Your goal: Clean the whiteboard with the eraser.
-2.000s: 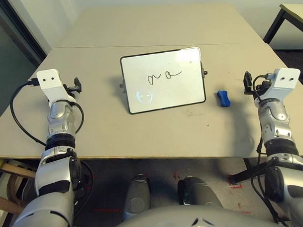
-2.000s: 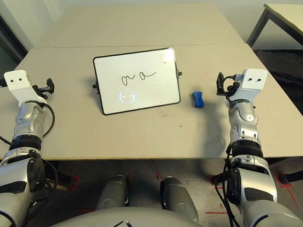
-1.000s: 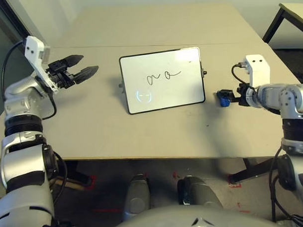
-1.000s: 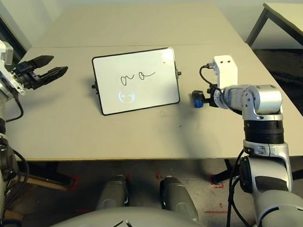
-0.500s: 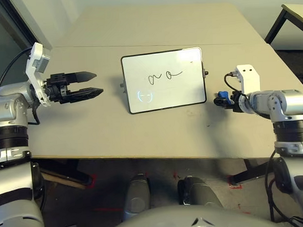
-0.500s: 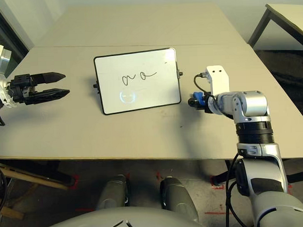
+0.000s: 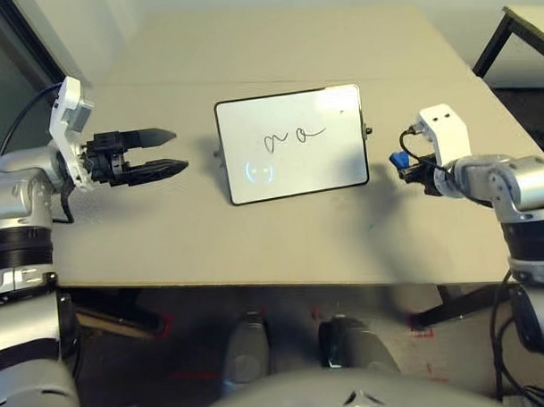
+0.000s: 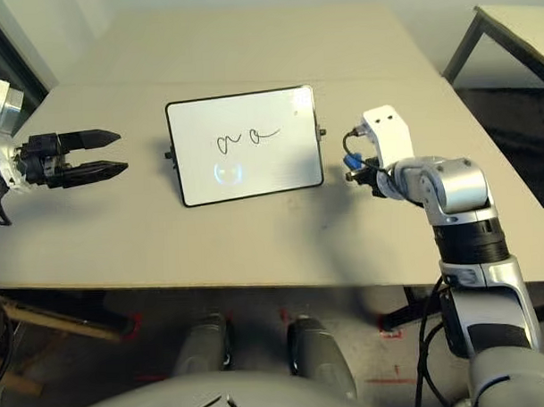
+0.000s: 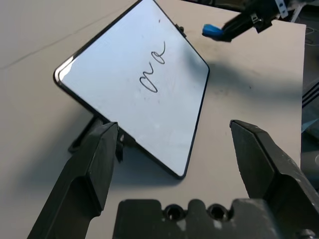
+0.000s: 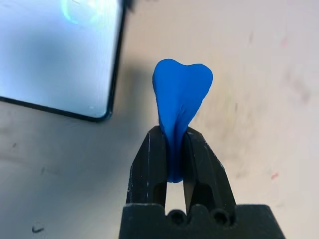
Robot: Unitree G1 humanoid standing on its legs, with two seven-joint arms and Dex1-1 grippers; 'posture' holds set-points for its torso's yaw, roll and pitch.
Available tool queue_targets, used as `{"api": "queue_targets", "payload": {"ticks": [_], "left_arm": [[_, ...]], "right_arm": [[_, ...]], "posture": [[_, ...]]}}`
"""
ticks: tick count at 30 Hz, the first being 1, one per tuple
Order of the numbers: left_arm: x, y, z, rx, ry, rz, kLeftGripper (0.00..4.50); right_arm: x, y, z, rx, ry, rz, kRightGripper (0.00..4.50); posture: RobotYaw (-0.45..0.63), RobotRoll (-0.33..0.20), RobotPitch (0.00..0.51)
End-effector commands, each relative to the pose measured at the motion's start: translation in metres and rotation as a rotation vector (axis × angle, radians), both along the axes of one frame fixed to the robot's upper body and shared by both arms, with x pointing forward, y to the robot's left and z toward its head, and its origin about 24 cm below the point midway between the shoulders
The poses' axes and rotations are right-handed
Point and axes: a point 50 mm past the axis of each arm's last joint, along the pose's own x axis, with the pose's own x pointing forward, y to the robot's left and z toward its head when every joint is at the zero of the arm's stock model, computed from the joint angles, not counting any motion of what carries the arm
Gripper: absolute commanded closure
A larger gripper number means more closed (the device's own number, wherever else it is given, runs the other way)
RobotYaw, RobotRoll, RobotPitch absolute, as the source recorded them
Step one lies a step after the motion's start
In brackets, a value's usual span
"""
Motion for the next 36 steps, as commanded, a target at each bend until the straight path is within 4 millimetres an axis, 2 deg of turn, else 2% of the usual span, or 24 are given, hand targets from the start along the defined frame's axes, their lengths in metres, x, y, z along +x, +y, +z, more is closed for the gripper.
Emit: {"api": "queue_targets", "payload": {"ticks": [1, 4, 14, 27, 36], "left_arm": [[0.005, -0.005, -0.001, -0.001, 0.001, -0.026, 0.00], [0.007, -0.008, -0.001, -0.001, -0.002, -0.034, 0.00], [0.013, -0.017, -0.003, -0.001, -0.007, -0.063, 0.00], [0.014, -0.021, -0.003, -0.004, -0.013, -0.071, 0.00], [0.013, -0.023, -0.002, -0.009, -0.022, -0.079, 0.00]], "right_arm": [[0.002, 0.019, 0.015, -0.089, -0.117, 0.144, 4.25], [0.005, 0.033, 0.020, -0.122, -0.209, 0.269, 4.26], [0.022, 0.061, 0.012, -0.522, -0.295, 0.556, 4.27], [0.039, 0.073, 0.008, -0.605, -0.290, 0.627, 4.28], [0.046, 0.092, 0.010, -0.626, -0.324, 0.670, 4.28]], "posture": [[0.22, 0.000, 0.043], [0.22, 0.000, 0.041], [0.21, 0.000, 0.036], [0.22, 0.000, 0.034], [0.24, 0.000, 0.033]]}}
